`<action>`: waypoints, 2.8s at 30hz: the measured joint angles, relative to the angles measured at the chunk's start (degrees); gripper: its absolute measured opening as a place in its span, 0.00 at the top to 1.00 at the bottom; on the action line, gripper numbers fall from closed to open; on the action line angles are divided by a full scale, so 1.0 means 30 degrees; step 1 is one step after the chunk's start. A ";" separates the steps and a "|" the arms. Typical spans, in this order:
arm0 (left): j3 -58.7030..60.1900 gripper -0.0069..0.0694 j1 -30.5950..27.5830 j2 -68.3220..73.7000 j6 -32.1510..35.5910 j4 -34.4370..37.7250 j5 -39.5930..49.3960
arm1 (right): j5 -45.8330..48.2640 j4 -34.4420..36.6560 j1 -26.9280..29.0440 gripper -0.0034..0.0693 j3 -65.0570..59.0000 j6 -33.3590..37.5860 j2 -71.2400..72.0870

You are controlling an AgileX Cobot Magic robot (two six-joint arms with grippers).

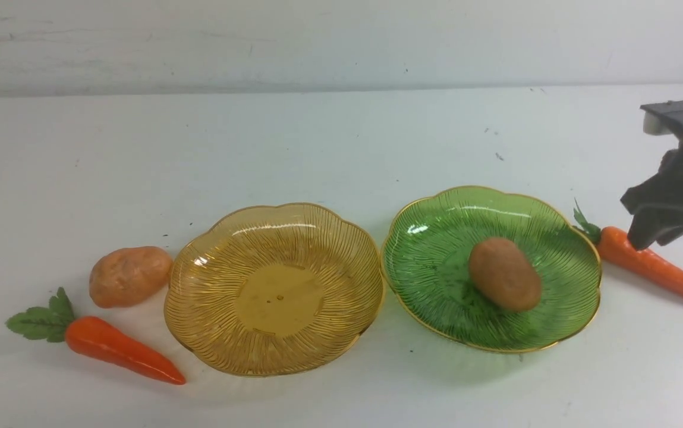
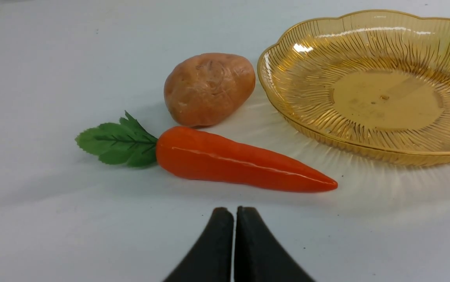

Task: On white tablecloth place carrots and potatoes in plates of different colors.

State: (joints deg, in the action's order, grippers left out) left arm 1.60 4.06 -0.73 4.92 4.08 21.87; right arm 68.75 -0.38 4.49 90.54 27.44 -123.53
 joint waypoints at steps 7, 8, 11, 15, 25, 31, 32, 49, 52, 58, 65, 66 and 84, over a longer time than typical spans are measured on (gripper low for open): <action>0.0000 0.91 0.0000 0.0000 0.0000 0.0000 0.0000 | 0.0449 -0.0445 -0.0041 0.61 0.3735 -0.2191 0.1827; 0.0000 0.91 0.0000 0.0000 0.0000 0.0000 0.0000 | 0.0449 0.0127 -0.0085 0.61 0.4190 -0.2761 0.2453; 0.0000 0.91 0.0000 0.0000 0.0000 0.0000 0.0000 | 0.0555 0.3596 -0.0883 0.61 0.4813 -0.3931 0.4647; 0.0000 0.91 0.0000 0.0000 0.0000 -0.0025 0.0000 | 0.0705 0.8242 -0.4442 0.61 0.4942 -0.4038 0.5096; 0.0000 0.91 0.0000 0.0000 0.0000 -0.0030 0.0000 | -0.3140 0.7941 -1.2691 0.61 0.4923 -0.3988 0.1422; 0.0000 0.91 0.0000 0.0000 0.0000 -0.0046 0.0000 | -0.4346 0.7800 -1.4018 0.36 0.4886 -0.3988 -0.0423; 0.0000 0.91 0.0000 0.0000 0.0000 -0.0046 0.0000 | -0.4380 0.7773 -1.4018 0.28 0.4863 -0.3988 -0.0542; 0.0000 0.91 0.0000 0.0000 -0.4564 0.9262 0.0040 | 0.0843 0.1913 -1.1560 0.92 0.7865 -0.7471 0.5799; 0.0000 0.91 0.0000 0.0000 -0.5305 1.3192 0.0009 | 0.0929 0.0609 -1.0895 0.97 0.4445 -0.7981 1.0133; 0.0000 0.91 0.0000 0.0000 -0.4964 1.5049 -0.0166 | -0.0627 0.0480 -1.0388 0.97 -0.5588 -0.9390 2.0701; -0.3711 0.91 0.0000 0.0867 -0.2289 1.2891 0.0127 | -0.5306 -0.1047 -1.0388 0.97 -1.3421 -0.9394 2.8214; -0.4708 0.91 0.0000 0.1506 -0.2260 1.2203 0.0660 | -0.5325 -0.1168 -1.0388 0.97 -1.3591 -0.9394 2.8364; -1.4926 0.51 0.0000 2.1440 -0.9728 -0.2395 1.2047 | -0.5010 -0.1989 -1.0388 0.97 -1.3721 -0.9394 2.8394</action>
State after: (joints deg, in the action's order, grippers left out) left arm -43.18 4.06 63.59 -24.26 -3.11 58.01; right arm 53.72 -6.35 -26.67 49.38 -0.74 -38.35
